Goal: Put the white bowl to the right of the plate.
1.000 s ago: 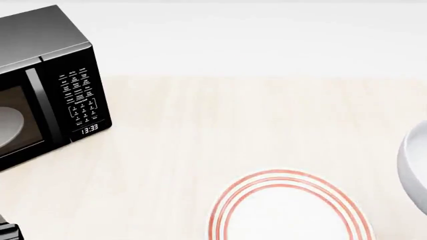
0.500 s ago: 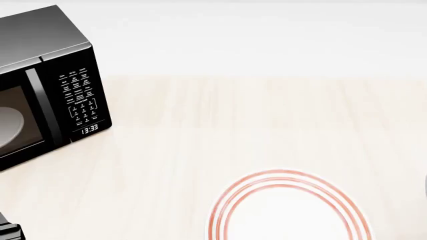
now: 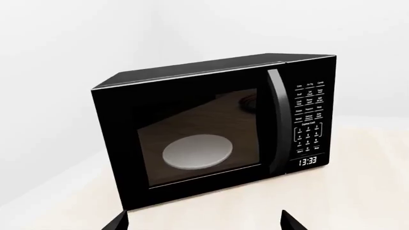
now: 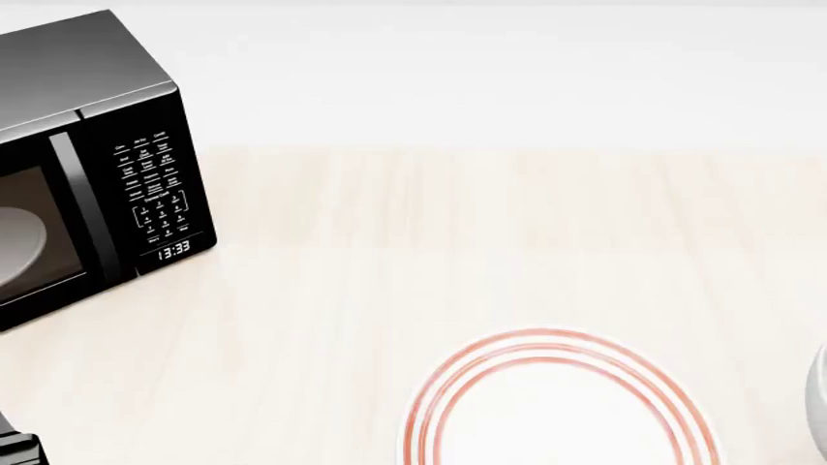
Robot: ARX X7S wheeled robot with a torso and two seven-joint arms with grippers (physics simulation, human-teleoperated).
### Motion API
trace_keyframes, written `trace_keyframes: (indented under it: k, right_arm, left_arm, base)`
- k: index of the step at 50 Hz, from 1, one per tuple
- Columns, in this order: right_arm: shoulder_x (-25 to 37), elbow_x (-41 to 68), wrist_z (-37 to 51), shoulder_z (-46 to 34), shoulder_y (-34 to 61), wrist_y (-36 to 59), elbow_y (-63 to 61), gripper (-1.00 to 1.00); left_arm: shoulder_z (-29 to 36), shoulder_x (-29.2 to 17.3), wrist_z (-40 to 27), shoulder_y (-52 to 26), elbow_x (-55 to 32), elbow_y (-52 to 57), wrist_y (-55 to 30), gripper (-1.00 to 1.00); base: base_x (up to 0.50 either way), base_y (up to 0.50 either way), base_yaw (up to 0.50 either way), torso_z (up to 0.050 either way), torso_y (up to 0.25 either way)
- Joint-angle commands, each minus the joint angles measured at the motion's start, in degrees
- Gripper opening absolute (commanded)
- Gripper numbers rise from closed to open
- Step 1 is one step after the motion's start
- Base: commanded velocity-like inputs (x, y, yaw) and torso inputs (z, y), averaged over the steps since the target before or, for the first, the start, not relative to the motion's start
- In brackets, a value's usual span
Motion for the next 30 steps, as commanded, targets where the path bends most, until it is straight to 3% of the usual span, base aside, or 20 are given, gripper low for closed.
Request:
trace_keyframes:
  k: [1, 13, 19, 20, 30]
  right_arm:
    - [0.4, 0.1, 0.0, 1.8, -0.6, -1.7, -1.7, -1.0]
    - [-7.5, -3.2, -5.7, -1.1, 1.9, 6.1, 15.4, -1.0]
    - [-4.4, -3.1, -5.9, 0.6, 1.0, 0.4, 7.1, -1.0]
    - [-3.7, -4.8, -5.3, 0.0, 1.6, -1.1, 4.7, 1.0]
    - [-1.9, -4.6, -3.5, 1.0, 1.2, -4.1, -0.8, 1.0]
  left_arm:
    - [0.3, -0.1, -0.2, -0.1, 0.0, -0.2, 0.1, 1.0]
    - [0.6, -0.2, -0.5, -0.2, 0.0, -0.3, 0.0, 1.0]
    - [0.7, -0.3, -0.5, -0.2, -0.1, -0.3, 0.0, 1.0]
    - [0.8, -0.3, -0.5, -0.2, -0.1, -0.3, -0.1, 1.0]
    - [0.8, -0.4, -0.7, -0.2, -0.2, -0.4, 0.0, 1.0]
  base:
    - [0.0, 0.0, 0.0, 0.0, 0.0]
    - [0.0, 0.0, 0.0, 0.0, 0.0]
    - [0.0, 0.0, 0.0, 0.0, 0.0]
    - [0.0, 0.0, 0.0, 0.0, 0.0]
    - [0.0, 0.0, 0.0, 0.0, 0.0]
